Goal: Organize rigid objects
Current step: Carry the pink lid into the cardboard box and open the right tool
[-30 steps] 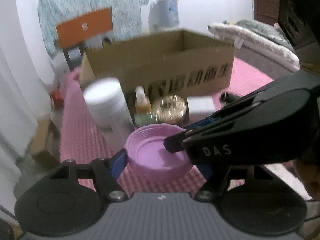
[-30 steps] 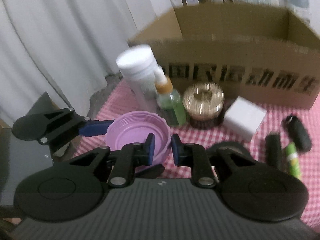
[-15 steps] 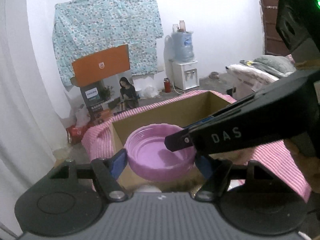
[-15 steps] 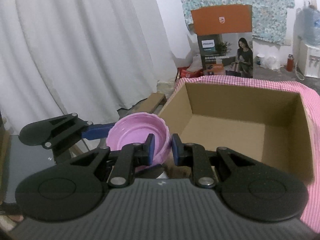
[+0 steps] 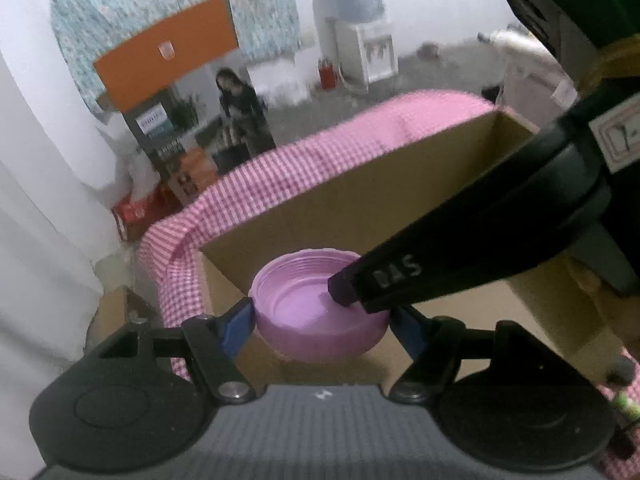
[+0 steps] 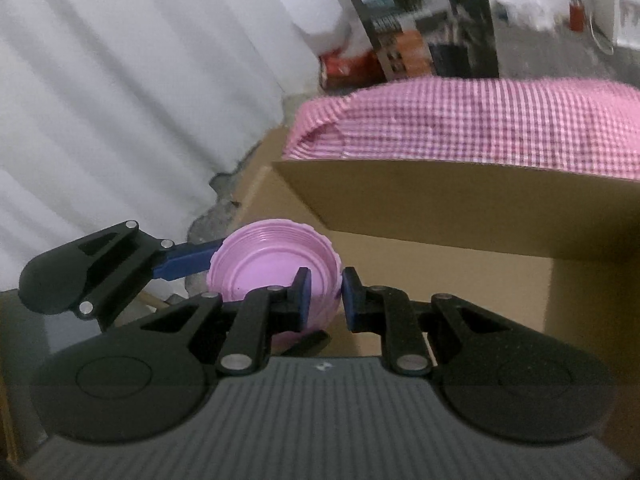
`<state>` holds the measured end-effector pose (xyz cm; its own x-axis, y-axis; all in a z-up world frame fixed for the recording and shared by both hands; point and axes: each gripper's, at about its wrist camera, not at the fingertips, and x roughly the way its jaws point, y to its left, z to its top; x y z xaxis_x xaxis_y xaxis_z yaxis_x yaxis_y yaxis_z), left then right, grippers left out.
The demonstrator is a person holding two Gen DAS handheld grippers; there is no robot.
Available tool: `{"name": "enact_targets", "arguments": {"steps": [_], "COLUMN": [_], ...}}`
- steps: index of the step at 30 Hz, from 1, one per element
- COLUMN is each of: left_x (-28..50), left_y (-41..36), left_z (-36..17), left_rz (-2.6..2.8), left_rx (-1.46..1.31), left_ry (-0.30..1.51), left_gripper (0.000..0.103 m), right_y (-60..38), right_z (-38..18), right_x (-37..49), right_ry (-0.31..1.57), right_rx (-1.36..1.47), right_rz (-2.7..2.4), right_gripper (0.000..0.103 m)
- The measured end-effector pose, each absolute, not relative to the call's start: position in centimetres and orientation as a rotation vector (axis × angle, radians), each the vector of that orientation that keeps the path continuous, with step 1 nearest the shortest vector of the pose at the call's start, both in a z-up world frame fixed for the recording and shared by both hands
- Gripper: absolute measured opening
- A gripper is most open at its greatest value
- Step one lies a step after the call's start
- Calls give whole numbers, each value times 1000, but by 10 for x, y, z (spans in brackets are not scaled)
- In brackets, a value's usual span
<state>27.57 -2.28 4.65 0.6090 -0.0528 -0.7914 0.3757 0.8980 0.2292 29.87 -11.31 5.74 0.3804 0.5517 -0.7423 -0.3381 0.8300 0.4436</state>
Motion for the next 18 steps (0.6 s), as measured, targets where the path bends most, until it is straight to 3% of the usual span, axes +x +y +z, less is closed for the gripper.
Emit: {"name": "enact_targets", "arguments": {"steps": [18], "left_x": [324], "left_y": [-39], "left_z": [10], "left_rz": [-209], "left_rx": [495], "left_ry": [991], "left_gripper": [76], "right_y": [-98], "right_z": [-11], "right_x": [376], "right_ry": [1179], "right_rx": [331], "right_rz": [497], "right_gripper": [14]}}
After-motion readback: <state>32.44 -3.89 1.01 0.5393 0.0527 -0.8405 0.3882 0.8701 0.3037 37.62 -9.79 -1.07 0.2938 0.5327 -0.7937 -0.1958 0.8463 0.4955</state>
